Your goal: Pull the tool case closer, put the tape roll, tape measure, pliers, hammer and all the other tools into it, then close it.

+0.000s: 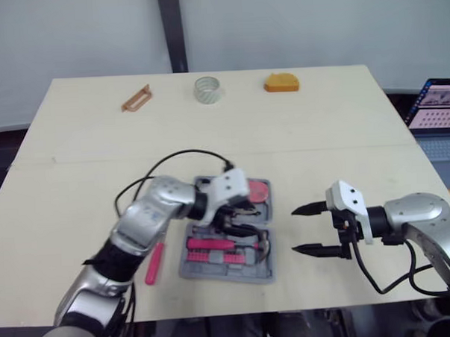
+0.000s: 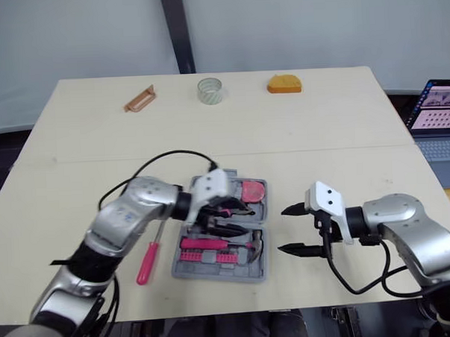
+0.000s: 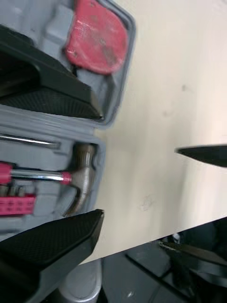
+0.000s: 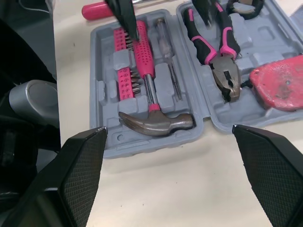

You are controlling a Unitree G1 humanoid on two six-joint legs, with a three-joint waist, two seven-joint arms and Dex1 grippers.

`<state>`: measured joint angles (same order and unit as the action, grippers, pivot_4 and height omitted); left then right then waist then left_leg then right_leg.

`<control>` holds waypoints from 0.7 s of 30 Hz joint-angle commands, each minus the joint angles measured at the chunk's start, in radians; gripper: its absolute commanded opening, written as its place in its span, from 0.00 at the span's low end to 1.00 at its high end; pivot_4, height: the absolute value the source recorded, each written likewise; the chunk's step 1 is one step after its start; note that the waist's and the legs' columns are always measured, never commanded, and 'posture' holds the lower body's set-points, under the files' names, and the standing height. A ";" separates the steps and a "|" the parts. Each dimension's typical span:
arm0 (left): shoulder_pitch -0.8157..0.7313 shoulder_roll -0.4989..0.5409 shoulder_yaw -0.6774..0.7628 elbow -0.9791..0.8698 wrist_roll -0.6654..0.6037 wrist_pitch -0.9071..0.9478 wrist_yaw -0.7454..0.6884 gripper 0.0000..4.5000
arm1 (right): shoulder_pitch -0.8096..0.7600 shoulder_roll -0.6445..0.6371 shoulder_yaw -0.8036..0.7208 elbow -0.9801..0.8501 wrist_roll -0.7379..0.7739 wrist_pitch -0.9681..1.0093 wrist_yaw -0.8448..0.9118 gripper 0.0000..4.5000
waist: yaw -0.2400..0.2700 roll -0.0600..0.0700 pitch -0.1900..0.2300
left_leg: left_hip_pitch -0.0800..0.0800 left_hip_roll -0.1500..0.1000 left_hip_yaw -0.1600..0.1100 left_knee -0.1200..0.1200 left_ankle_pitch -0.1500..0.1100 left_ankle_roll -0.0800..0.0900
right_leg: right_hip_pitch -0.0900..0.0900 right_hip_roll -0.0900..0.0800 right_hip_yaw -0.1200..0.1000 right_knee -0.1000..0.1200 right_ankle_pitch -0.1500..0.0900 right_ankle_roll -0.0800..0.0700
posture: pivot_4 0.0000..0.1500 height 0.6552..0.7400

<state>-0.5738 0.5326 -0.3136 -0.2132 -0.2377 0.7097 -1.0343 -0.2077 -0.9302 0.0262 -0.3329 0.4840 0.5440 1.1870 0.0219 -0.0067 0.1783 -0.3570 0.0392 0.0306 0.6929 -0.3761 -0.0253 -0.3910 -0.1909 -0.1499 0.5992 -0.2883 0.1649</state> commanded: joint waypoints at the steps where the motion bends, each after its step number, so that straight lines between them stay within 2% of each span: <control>1: 0.080 0.043 0.063 0.018 -0.047 -0.130 -0.068 0.72 | -0.008 0.003 -0.045 -0.045 0.050 0.018 -0.003 1.00 | 0.001 0.000 0.000 | 0.000 0.000 0.000 0.000 0.000 0.000 | 0.000 0.000 0.000 0.000 0.000 0.000 | 1.00 1.00; 5: 0.170 0.088 0.096 0.049 -0.052 -0.224 -0.101 0.72 | -0.013 -0.001 -0.053 -0.056 0.074 0.031 0.000 1.00 | 0.009 0.000 0.000 | 0.000 0.000 0.000 0.001 0.000 0.000 | 0.001 0.000 0.000 0.000 0.000 0.000 | 1.00 1.00; 6: 0.182 0.090 0.103 0.056 -0.055 -0.235 -0.101 0.67 | -0.012 -0.003 -0.055 -0.057 0.078 0.032 0.001 1.00 | 0.010 0.000 0.000 | -0.001 0.000 0.000 0.002 0.000 0.000 | 0.001 0.000 0.000 0.000 0.000 0.000 | 1.00 1.00; 8: 0.206 0.101 0.097 0.071 -0.039 -0.267 -0.101 0.54 | -0.009 -0.007 -0.055 -0.060 0.083 0.033 0.004 1.00 | 0.010 0.000 0.000 | -0.001 0.000 0.000 0.002 0.000 0.000 | 0.001 0.000 0.000 0.000 0.000 0.000 | 1.00 1.00; 12: 0.244 0.103 0.069 0.102 0.006 -0.333 -0.090 0.10 | -0.009 -0.007 -0.049 -0.057 0.080 0.028 0.003 1.00 | 0.004 0.000 0.000 | 0.000 0.000 0.000 0.001 0.000 0.001 | 0.001 0.000 0.000 0.000 0.000 0.000 | 1.00 1.00; 13: 0.248 0.099 0.067 0.108 0.009 -0.341 -0.086 0.02 | -0.010 -0.007 -0.049 -0.057 0.080 0.028 0.003 1.00 | 0.003 0.000 0.000 | 0.000 0.000 0.000 0.001 0.000 0.001 | 0.001 0.000 0.000 0.000 0.000 0.000 | 1.00 1.00; 21: 0.266 0.056 0.035 0.172 0.055 -0.412 -0.050 0.02 | -0.009 -0.012 -0.044 -0.047 0.068 0.017 0.009 1.00 | 0.004 0.000 0.000 | 0.000 0.000 0.000 0.001 0.000 0.001 | 0.001 0.000 0.000 0.000 0.000 0.000 | 1.00 1.00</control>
<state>-0.3095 0.5972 -0.2644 -0.0472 -0.2000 0.3288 -1.0958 -0.2141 -0.9296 0.0109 -0.3573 0.5412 0.5723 1.1861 0.0263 -0.0064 0.1781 -0.3572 0.0392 0.0307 0.6940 -0.3764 -0.0248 -0.3902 -0.1909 -0.1499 0.5991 -0.2883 0.1649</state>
